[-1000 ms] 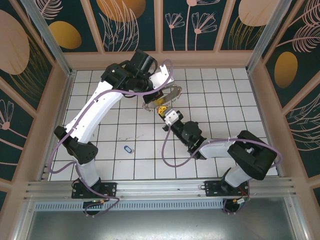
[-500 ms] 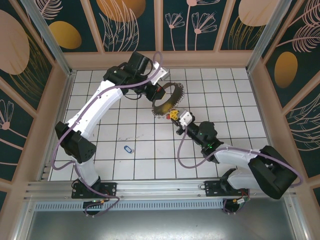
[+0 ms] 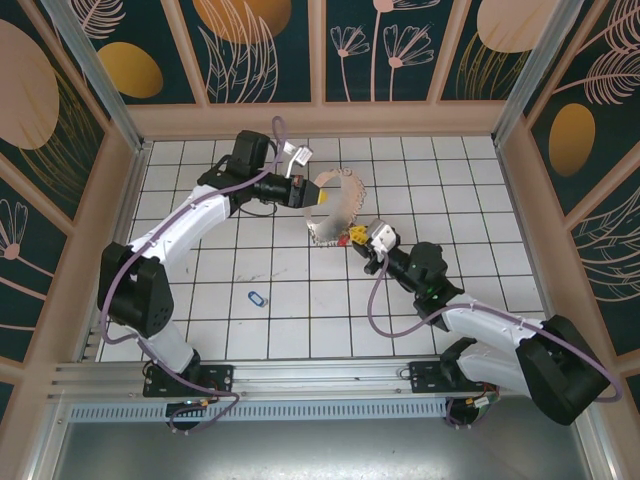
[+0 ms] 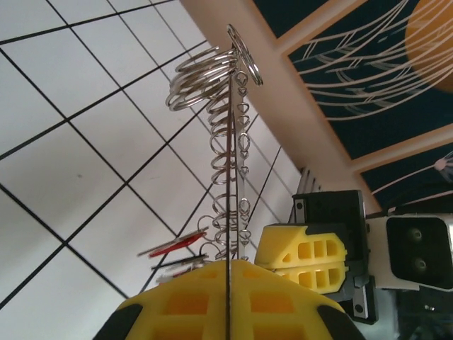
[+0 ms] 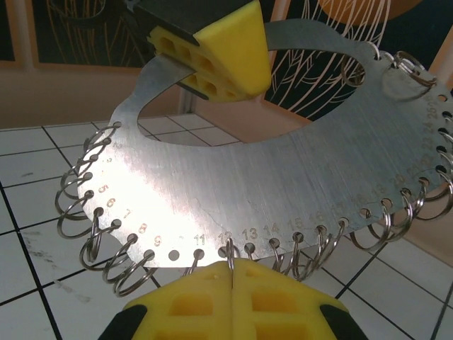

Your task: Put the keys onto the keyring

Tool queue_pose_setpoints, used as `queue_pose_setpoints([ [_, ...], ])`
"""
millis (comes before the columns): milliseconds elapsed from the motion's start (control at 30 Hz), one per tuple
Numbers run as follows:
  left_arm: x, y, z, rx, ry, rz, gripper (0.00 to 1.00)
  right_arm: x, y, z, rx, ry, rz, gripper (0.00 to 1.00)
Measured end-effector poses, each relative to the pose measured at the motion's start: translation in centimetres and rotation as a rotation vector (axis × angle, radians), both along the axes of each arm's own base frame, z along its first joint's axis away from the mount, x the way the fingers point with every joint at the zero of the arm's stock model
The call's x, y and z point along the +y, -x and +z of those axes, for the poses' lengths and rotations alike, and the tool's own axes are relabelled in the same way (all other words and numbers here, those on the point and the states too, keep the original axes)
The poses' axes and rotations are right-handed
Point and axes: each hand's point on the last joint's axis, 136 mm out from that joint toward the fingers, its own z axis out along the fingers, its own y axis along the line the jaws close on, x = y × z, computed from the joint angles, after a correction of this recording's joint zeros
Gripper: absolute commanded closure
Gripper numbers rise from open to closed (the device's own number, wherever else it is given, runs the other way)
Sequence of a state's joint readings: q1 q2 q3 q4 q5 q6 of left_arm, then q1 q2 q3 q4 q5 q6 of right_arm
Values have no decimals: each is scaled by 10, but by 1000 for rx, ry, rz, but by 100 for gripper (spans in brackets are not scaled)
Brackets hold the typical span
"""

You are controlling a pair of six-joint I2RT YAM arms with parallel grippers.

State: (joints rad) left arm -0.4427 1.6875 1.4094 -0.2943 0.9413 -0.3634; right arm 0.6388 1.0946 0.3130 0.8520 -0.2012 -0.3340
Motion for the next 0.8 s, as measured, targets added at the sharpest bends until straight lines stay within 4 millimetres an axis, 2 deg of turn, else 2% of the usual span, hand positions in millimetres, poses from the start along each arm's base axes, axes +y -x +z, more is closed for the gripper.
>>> queue_pose_setpoints([
  [167,-3,-3,9,3,66,-7,100,-1,-5,-3,-25,59,-51,100],
  [433,-3,-3,30,-36,119,-11,100,-2,-9,19,-76,1,-69,100],
  [800,-2,-2,27,8,149,-2,100,-6,-5,33,-109,-85,-45,100],
])
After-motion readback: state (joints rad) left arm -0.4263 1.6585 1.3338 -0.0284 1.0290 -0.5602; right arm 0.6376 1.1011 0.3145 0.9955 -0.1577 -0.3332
